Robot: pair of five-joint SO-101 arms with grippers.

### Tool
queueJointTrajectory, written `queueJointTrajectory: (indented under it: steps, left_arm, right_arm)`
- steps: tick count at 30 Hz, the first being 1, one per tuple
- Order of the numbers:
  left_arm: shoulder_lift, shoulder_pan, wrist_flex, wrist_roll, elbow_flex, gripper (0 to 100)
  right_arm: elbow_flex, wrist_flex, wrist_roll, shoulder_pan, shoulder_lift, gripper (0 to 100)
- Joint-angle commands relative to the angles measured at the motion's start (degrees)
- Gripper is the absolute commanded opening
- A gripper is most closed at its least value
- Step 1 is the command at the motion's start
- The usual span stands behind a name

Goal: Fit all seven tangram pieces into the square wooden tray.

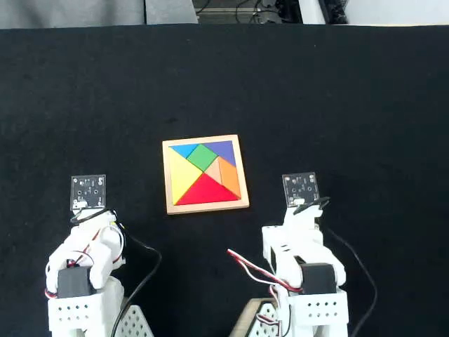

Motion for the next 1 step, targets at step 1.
queueJointTrajectory:
  steps: [1]
  left_arm:
    - [-0.1, -0.4, 0.1, -0.1, 0.7, 3]
  right_arm:
    - [0.0, 0.4, 0.3, -0.3, -5.2, 1.1]
